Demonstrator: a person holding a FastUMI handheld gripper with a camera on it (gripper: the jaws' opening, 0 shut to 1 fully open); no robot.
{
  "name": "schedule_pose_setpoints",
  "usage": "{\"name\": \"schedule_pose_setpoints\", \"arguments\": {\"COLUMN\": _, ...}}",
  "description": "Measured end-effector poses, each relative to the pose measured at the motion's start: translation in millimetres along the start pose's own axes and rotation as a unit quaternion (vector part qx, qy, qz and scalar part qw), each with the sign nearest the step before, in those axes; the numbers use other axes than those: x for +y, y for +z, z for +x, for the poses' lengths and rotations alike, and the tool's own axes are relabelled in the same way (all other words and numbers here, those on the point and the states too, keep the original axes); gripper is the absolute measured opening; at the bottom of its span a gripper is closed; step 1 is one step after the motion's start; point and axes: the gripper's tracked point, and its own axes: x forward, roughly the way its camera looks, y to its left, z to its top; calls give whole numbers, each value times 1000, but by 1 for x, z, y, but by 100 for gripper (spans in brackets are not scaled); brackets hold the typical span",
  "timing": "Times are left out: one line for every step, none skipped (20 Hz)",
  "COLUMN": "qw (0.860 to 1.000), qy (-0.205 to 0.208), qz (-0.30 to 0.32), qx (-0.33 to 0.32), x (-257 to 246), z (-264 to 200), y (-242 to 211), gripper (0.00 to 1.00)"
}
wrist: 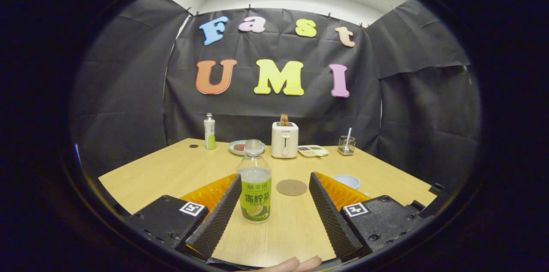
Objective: Take the bottle from table, then pour the juice into the cup, finally place the bottle on the coaster
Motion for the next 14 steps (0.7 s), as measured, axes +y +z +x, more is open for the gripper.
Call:
{"name": "schedule_pose_setpoints", "arguments": {"qw": 1000, "qy": 4, "qz": 5, "qx": 1, "x": 4, "z": 7, "y": -5, "gripper": 100}}
{"name": "schedule_pose_setpoints", "arguments": {"qw": 1000, "qy": 9, "qz": 9, "qx": 1, "x": 9, "z": 14, "y": -10, "gripper": 100}}
{"name": "schedule_pose_setpoints", "arguments": {"qw": 1000, "qy": 10, "qz": 11, "qx": 2, "x": 12, "z": 21, "y": -14, "gripper": 100}}
{"name": "schedule_pose_setpoints", "arguments": {"qw": 1000, "qy": 8, "qz": 11, "qx": 2, "x": 14, "z": 28, "y": -18, "gripper": 100}}
{"name": "schedule_pose_setpoints", "arguments": {"qw": 1000, "qy": 5, "qz": 9, "qx": 7, "x": 16, "z": 34, "y": -23, "gripper": 100}}
{"name": "schedule_pose_setpoints", "arguments": {"qw": 1000, "qy": 4, "qz": 4, "qx": 9, "x": 18, "z": 39, "y": -28, "gripper": 100}}
{"name": "schedule_pose_setpoints", "arguments": {"qw": 1000, "qy": 1, "qz": -1, "qx": 9, "x": 20, "z": 43, "y": -30, "gripper": 100}}
{"name": "schedule_pose_setpoints", "arguments": {"qw": 1000, "qy": -3, "qz": -3, "qx": 9, "x": 21, "z": 48, "y": -31, "gripper": 100}}
{"name": "schedule_pose_setpoints", "arguments": {"qw": 1000, "qy": -5, "qz": -1, "qx": 7, "x": 23, "z": 53, "y": -31, "gripper": 100}}
{"name": "schedule_pose_setpoints", "arguments": {"qw": 1000, "qy": -5, "qz": 4, "qx": 2, "x": 24, "z": 57, "y": -31, "gripper": 100}}
{"name": "schedule_pose_setpoints", "arguments": {"qw": 1000, "qy": -5, "qz": 10, "qx": -2, "x": 26, "z": 62, "y": -30, "gripper": 100}}
{"name": "schedule_pose_setpoints", "arguments": {"qw": 1000, "qy": -6, "qz": 14, "qx": -3, "x": 28, "z": 67, "y": -32, "gripper": 100}}
{"name": "schedule_pose_setpoints", "arguments": {"qw": 1000, "qy": -5, "qz": 14, "qx": -2, "x": 30, "z": 73, "y": -34, "gripper": 100}}
{"name": "schedule_pose_setpoints", "arguments": {"qw": 1000, "qy": -5, "qz": 10, "qx": 0, "x": 31, "z": 78, "y": -37, "gripper": 100}}
